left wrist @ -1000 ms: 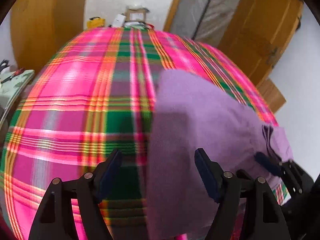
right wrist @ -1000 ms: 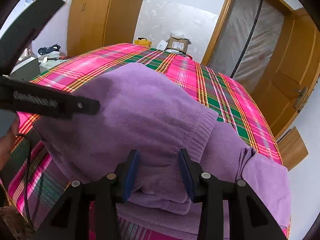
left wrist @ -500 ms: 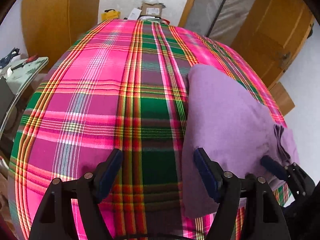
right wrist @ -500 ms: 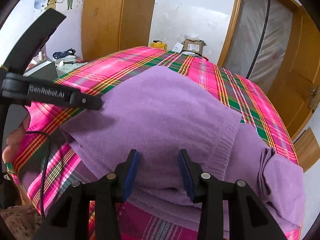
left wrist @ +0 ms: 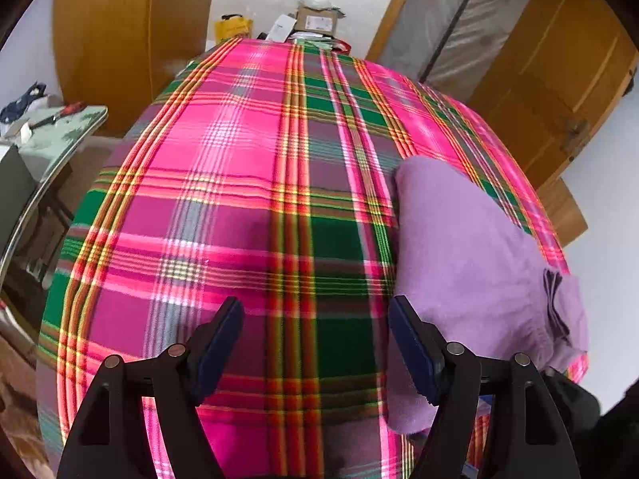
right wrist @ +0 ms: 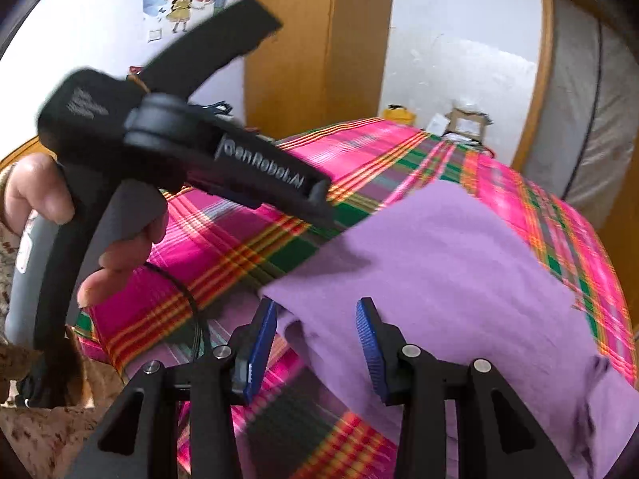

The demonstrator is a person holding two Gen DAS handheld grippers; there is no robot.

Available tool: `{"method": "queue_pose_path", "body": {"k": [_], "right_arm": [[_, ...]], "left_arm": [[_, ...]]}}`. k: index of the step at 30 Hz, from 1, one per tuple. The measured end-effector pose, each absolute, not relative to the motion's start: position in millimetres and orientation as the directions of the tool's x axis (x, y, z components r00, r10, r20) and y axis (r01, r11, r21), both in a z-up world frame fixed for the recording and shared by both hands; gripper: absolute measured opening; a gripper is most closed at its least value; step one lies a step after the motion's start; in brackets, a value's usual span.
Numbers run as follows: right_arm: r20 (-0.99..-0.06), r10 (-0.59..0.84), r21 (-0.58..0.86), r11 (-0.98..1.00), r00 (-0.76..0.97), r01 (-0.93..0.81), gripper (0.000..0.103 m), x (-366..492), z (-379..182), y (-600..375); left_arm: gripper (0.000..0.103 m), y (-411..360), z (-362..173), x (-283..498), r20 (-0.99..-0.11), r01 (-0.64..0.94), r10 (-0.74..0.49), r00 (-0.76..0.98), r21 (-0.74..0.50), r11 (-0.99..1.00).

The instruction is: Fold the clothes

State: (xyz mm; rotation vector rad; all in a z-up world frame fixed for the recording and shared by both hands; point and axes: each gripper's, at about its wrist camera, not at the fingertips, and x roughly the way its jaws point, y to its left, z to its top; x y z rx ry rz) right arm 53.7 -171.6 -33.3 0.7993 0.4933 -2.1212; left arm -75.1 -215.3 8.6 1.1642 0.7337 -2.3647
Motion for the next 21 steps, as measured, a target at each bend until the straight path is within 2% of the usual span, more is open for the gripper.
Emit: {"method": "queue_pose_path", "body": {"k": [3, 10, 13, 17, 21], "right_arm": [[-0.694, -0.549, -0.067, -0.595, -0.465, 0.801, 0.048, 53, -37, -181], [-0.706, -0.521, -0.093, -0.604, -0.481, 0.791, 0.049, 56, -45, -186], [-0.709, -0.476, -0.147, -0.622, -0.52, 0.769, 0.049, 60, -52, -190], [-0.705, -0.481, -0.128, -0.636, -0.521, 0.761, 0.049, 60, -53, -188], [-0.7, -0.496, -0.098, -0.646, -0.514, 0.757, 0.044, 54, -54, -183]], "left_arm": [[0.076, -219, 10, -72, -0.818, 0.571, -0.131, -0.56, -0.267, -0.777], [0.076, -224, 8, -96, -0.828, 0.544, -0.088, -0.553, -0.28, -0.791], [0.076, -226, 4, -118, -0.834, 0.493, 0.0, -0.552, -0.326, -0.807], [0.076, -223, 0, -141, -0.832, 0.422, 0.094, -0.547, -0.371, -0.827], [0.076, -227, -4, -159, -0.83, 0.406, 0.151, -0.537, -0.411, -0.817]]}}
